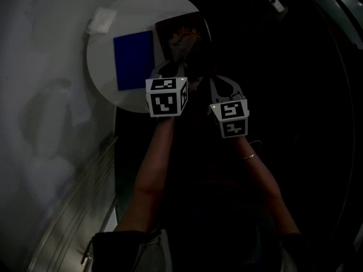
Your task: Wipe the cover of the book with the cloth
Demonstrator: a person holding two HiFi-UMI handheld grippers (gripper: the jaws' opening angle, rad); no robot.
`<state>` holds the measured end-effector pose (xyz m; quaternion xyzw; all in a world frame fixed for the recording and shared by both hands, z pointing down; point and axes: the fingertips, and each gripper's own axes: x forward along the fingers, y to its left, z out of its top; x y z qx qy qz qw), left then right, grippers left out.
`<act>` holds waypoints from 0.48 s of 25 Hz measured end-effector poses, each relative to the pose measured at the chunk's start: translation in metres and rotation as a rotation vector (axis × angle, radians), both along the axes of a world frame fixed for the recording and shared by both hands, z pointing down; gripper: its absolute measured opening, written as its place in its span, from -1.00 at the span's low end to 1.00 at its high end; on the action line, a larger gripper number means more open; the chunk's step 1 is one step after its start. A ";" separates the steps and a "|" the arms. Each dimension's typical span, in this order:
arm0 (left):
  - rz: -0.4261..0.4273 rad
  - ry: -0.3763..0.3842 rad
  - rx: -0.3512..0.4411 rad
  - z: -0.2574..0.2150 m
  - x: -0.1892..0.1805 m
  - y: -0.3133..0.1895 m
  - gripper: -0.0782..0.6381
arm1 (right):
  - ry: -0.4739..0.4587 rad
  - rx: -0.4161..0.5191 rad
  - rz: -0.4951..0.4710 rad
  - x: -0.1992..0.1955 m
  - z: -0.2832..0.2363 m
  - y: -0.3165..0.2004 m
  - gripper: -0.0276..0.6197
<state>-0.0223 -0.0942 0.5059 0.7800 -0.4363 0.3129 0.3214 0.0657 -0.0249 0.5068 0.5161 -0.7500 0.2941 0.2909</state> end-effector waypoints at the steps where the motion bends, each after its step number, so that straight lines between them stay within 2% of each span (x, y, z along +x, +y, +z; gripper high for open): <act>1: 0.018 0.007 0.000 -0.001 0.009 0.003 -0.69 | 0.003 0.000 0.007 0.004 0.000 0.004 -0.82; 12: 0.207 0.105 -0.031 -0.006 0.100 0.030 -0.69 | 0.021 -0.013 0.129 0.045 -0.001 0.030 -0.82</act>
